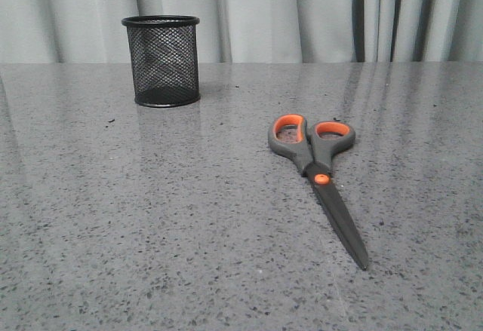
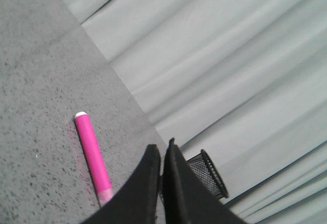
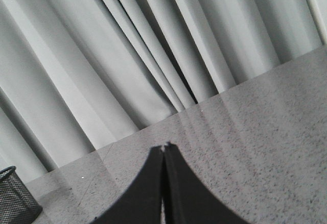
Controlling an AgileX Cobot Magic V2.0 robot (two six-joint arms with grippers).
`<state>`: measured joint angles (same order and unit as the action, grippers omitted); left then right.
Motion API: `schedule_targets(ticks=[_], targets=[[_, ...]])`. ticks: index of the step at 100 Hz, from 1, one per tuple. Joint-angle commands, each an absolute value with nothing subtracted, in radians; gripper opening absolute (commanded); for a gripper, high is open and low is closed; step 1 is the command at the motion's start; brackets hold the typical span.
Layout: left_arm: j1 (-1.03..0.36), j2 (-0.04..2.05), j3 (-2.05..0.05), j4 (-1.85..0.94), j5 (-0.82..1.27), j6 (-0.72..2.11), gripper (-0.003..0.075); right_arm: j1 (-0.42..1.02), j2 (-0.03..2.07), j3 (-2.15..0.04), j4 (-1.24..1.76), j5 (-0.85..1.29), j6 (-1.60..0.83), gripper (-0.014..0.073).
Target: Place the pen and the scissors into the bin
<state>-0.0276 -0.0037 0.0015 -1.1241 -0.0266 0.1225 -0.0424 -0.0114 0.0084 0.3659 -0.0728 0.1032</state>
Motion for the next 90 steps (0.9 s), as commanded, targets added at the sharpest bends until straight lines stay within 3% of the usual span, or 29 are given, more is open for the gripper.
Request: schedule_targets(ticks=[1,9,23,30,48,62,90], targets=[[-0.029,-0.034,0.002,-1.221,0.000,0.125,0.0001,-0.044,-0.015,-0.058,0.370,-0.056,0.119,-0.0055],[-0.029,-0.029,-0.059,-1.131,0.087,0.192,0.0102,-0.043,0.018,-0.133,0.338,0.063,0.117,0.0041],[-0.029,0.065,-0.202,-0.988,0.201,0.233,0.0338,-0.043,0.131,-0.271,0.326,0.206,0.115,0.0380],[-0.029,0.164,-0.274,-0.970,0.250,0.233,0.0379,-0.043,0.211,-0.341,0.326,0.279,0.105,0.0477],[-0.025,0.522,-0.478,-0.868,0.431,0.212,0.0312,-0.017,0.353,-0.451,0.326,0.322,0.079,0.0484],[-0.025,0.781,-0.634,-0.705,0.463,0.102,0.0308,0.009,0.372,-0.470,0.329,0.313,0.079,0.0484],[-0.025,1.128,-0.947,-0.182,0.632,-0.334,0.0303,0.017,0.372,-0.470,0.343,0.388,0.079,0.0484]])
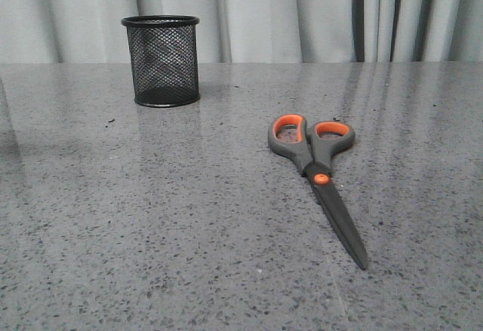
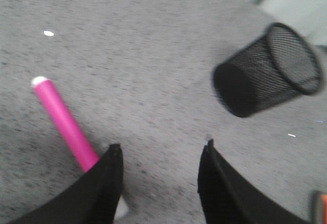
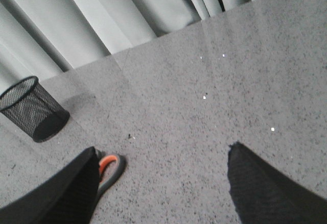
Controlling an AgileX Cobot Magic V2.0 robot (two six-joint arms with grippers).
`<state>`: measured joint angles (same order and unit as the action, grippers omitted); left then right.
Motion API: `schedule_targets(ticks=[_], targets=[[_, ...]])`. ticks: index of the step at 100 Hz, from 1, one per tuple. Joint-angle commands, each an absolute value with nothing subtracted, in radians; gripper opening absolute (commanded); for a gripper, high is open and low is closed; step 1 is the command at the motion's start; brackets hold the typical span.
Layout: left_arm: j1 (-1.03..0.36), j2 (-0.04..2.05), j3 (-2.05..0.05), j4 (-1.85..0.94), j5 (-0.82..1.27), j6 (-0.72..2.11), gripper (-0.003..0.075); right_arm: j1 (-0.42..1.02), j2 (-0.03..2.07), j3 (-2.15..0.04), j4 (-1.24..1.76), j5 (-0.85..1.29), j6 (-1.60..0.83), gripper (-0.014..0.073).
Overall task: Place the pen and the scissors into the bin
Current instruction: 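Close the left gripper around the pink marker pen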
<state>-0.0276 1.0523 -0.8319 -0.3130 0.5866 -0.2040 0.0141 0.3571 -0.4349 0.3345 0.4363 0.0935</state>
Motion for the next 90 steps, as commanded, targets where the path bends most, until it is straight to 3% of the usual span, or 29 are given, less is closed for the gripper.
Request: schedule_targets(ticks=[1,18,90], targets=[[-0.025,1.135,-0.953,-0.165,0.641,-0.348,0.0303,0.017,0.372,-0.470,0.343,0.388,0.079,0.0484],[-0.025,1.284,-1.045,-0.056,0.819,-0.458,0.0303,0.017,0.372,-0.470,0.343,0.390,0.079,0.0484],[-0.028,1.489,-1.047,-0.069,0.723,-0.564,0.0303,0.042,0.374,-0.468,0.343,0.388,0.079,0.0484]])
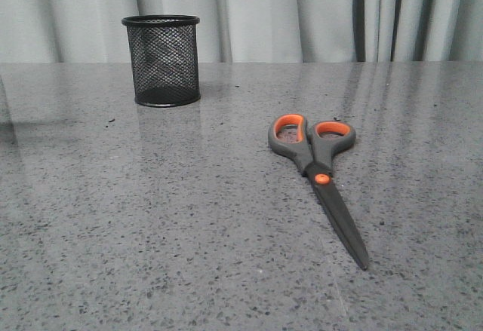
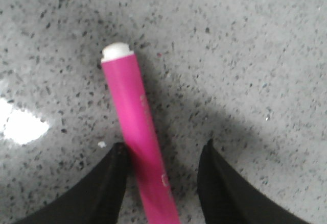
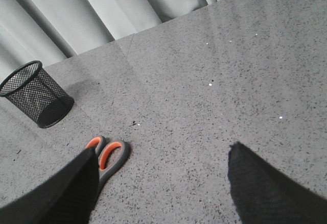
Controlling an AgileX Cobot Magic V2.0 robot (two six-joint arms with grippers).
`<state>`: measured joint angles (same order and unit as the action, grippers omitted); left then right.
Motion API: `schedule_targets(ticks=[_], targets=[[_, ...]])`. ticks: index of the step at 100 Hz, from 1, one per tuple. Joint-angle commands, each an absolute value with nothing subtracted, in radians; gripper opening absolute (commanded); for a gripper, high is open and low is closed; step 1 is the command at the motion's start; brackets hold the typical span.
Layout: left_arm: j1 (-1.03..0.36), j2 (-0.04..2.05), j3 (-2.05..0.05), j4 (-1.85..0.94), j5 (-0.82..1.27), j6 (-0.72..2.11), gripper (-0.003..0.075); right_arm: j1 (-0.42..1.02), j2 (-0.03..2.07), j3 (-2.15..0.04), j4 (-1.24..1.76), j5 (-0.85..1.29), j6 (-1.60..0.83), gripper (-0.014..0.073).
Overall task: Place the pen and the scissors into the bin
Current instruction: 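Close the left gripper around the pink marker pen, then lift the pen and carry it above the black mesh cup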
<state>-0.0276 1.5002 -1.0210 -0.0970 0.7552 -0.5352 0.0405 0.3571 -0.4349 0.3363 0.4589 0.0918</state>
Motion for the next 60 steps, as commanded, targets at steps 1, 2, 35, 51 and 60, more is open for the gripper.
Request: schedule_targets(ticks=[1,2,35,51,60], targets=[[-0.028,1.492,-1.047,-0.066,0.723,-0.564,0.0303,0.042,0.374,-0.468,0.343,0.388,0.079,0.0484],[-0.028,1.495,-1.047,-0.060,0.724,-0.564,0.0303,0.042,0.374,-0.468,0.343,0.388,0.079,0.0484],[-0.028,1.525,-1.047,-0.014,0.748,-0.475,-0.0017,0.042,0.374,-0.468,0.343,0.399,0.079,0.0484],[-0.028,1.529,-1.047,-0.022,0.717,-0.417,-0.0018,0.042,0.374,-0.468,0.343,0.399,0.079,0.0484],[-0.038,1.502,-1.061,-0.152,0.576,-0.299,-0.0018,0.042,0.374,-0.468,0.343,0.399,0.079,0.0484]])
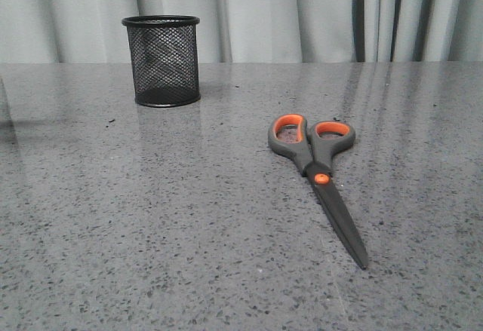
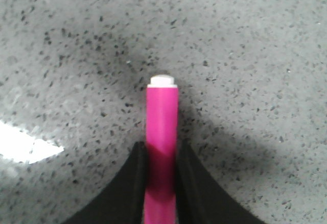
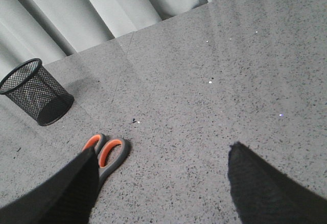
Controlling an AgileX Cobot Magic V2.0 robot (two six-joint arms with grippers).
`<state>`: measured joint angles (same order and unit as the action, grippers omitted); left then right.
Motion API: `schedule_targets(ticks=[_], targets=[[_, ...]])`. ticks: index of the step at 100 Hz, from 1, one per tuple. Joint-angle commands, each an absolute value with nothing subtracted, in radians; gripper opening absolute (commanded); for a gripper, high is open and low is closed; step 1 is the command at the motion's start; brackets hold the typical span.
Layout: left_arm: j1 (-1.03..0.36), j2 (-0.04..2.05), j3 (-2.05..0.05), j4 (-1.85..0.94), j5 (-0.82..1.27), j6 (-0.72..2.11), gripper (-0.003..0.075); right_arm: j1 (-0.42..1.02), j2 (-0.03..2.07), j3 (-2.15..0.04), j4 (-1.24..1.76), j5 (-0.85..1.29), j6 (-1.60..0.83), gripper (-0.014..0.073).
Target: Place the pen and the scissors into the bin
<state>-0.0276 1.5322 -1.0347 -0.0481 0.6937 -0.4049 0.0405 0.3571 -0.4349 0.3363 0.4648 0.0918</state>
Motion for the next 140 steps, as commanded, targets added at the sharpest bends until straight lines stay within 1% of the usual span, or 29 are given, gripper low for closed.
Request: schedule_targets(ticks=[1,8,17,24,29,42,55,83,113,118,123,127,128,130,135,140], targets=[[-0.040,1.495,-1.063,-0.166,0.561,-0.285,-0.0018,0.042,0.374,-0.468,0.343,0.399,0.079,0.0484],[-0.068,1.451,-1.087,-0.346,0.402,-0.108,-0.0018,0.042,0.374,-0.468,0.343,0.399,0.079,0.0484],[-0.136,1.399,-1.145,-0.633,0.204,0.174,-0.0018,0.042,0.376,-0.468,0.343,0.399,0.079,0.0484],[-0.196,1.385,-1.212,-0.755,0.132,0.322,-0.0018,0.042,0.376,-0.466,0.343,0.397,0.079,0.0484],[-0.238,1.388,-1.264,-0.776,0.107,0.373,-0.0018,0.042,0.376,-0.466,0.343,0.395,0.079,0.0484],[-0.332,1.436,-1.371,-0.767,0.072,0.400,-0.0018,0.042,0.376,-0.466,0.343,0.370,0.079,0.0484],[-0.378,1.515,-1.412,-0.767,0.030,0.401,-0.0018,0.042,0.378,-0.466,0.343,0.358,0.079,0.0484],[-0.383,1.667,-1.416,-0.767,0.007,0.401,-0.0018,0.042,0.378,-0.464,0.343,0.364,0.079,0.0484],[-0.397,1.712,-1.414,-0.758,-0.014,0.401,-0.0014,0.042,0.378,-0.464,0.343,0.364,0.079,0.0484],[-0.397,1.712,-1.414,-0.748,-0.014,0.401,0.0016,0.042,0.378,-0.464,0.343,0.364,0.079,0.0484],[-0.397,1.710,-1.414,-0.734,-0.014,0.403,0.0078,0.042,0.378,-0.464,0.343,0.363,0.077,0.0484],[-0.397,1.705,-1.414,-0.727,-0.012,0.403,0.0155,0.042,0.378,-0.464,0.343,0.360,0.069,0.0484],[-0.397,1.703,-1.414,-0.727,-0.012,0.403,0.0185,0.042,0.378,-0.464,0.343,0.358,0.066,0.0484],[-0.397,1.701,-1.414,-0.725,-0.010,0.403,0.0216,0.042,0.378,-0.464,0.343,0.353,0.058,0.0484],[-0.397,1.690,-1.414,-0.725,0.000,0.403,0.0347,0.042,0.378,-0.464,0.343,0.346,0.036,0.0484],[-0.397,1.672,-1.414,-0.725,0.016,0.403,0.0442,0.042,0.378,-0.475,0.343,0.341,0.020,0.0484]])
